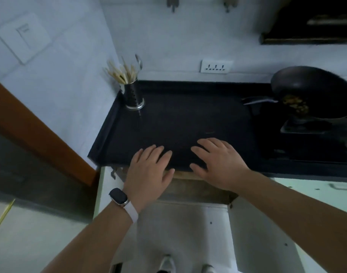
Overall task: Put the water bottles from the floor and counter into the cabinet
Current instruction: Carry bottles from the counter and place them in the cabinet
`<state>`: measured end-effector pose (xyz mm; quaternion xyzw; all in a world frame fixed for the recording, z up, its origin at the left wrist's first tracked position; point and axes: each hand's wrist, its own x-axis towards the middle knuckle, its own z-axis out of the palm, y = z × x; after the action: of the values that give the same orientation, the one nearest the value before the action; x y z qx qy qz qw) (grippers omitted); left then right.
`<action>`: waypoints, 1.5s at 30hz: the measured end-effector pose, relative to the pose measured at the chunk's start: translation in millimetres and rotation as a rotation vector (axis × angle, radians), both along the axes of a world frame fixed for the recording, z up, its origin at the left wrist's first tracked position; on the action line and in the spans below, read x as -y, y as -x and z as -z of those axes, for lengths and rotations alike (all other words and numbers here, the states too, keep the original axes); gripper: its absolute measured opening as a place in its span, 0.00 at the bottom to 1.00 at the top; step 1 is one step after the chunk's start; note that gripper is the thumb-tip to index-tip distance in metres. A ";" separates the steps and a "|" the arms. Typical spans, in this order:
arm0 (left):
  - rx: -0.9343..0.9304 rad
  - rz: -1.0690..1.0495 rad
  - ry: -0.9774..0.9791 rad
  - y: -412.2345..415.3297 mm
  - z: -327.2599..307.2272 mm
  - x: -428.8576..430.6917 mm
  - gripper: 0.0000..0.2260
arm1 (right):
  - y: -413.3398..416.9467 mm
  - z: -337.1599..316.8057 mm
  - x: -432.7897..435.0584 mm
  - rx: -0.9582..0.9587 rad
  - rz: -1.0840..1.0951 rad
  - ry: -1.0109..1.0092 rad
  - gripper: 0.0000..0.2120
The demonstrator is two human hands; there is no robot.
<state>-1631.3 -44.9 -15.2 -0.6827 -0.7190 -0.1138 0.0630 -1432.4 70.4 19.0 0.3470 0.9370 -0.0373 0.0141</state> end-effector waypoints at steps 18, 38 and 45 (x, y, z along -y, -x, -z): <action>0.066 0.754 -0.089 -149.0 -25.1 -99.0 0.23 | -187.4 -30.5 76.5 0.012 0.782 -0.120 0.29; -0.034 1.015 -0.131 -515.4 -62.8 -112.2 0.23 | -533.3 -35.9 120.3 -0.113 1.058 -0.177 0.27; -0.023 1.109 -0.158 -641.9 -54.8 -107.8 0.23 | -651.5 -43.9 151.3 -0.067 1.146 -0.202 0.27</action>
<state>-989.4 62.9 39.7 -0.9531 -0.2407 -0.1760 0.0527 -780.9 -80.9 62.9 0.7968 0.5987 0.0394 -0.0713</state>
